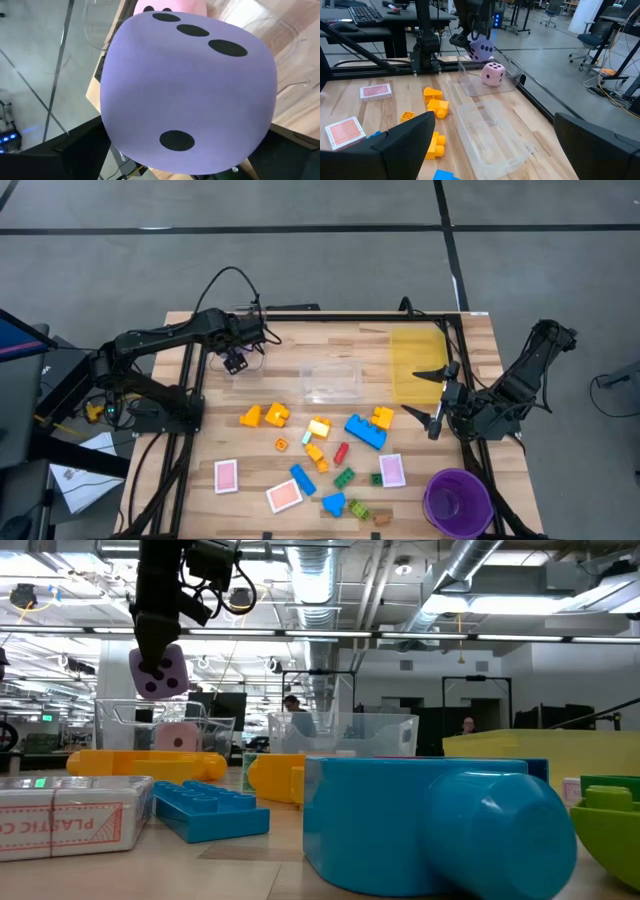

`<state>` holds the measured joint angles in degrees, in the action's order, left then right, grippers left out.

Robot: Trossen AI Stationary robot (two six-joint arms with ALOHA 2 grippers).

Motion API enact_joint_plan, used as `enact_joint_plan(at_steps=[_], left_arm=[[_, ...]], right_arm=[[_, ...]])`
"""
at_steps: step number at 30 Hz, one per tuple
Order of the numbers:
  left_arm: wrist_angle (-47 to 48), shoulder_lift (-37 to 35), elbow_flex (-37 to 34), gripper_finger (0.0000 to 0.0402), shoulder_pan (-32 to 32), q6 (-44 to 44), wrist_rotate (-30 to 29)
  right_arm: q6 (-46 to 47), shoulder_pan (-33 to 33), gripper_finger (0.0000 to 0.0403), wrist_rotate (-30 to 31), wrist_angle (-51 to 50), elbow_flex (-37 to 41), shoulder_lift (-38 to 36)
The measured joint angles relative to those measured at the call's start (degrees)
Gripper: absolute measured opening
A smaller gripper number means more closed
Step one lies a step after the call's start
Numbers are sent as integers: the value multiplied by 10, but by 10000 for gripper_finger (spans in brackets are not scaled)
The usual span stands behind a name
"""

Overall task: Pick & Place Toys
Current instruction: Put the purple die into the top transparent bin, then put the yellow game piece into the yellow bin

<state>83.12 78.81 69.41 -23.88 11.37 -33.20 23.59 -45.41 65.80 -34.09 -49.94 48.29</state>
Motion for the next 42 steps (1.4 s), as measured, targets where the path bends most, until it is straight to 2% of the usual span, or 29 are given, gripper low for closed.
enact_joint_plan(at_steps=[11, 15, 19, 22, 25, 28, 34, 42], left_arm=[[-6, 0, 0, 400, 0, 12, -3], [-25, -5, 0, 400, -6, 11, 43], [-14, -9, 0, 400, -21, 40, 33], [-27, -34, 0, 400, -51, 44, 80], [-28, -43, 0, 400, -66, 51, 82], [-64, -67, 0, 400, -81, 55, 119], [-66, -76, 0, 400, -106, 73, 116], [-105, -76, 0, 400, -106, 75, 126]], right_arm=[[4, 0, 400, 0, 0, 0, 0], [4, 0, 400, 0, 0, 0, 0], [4, 0, 400, 0, 0, 0, 0], [4, 0, 400, 0, -1, 0, 0], [4, 0, 400, -4, -3, 0, 0], [4, 0, 400, -4, -3, 0, 0], [4, 0, 400, -4, -3, 0, 0], [4, 0, 400, -4, -3, 0, 0]])
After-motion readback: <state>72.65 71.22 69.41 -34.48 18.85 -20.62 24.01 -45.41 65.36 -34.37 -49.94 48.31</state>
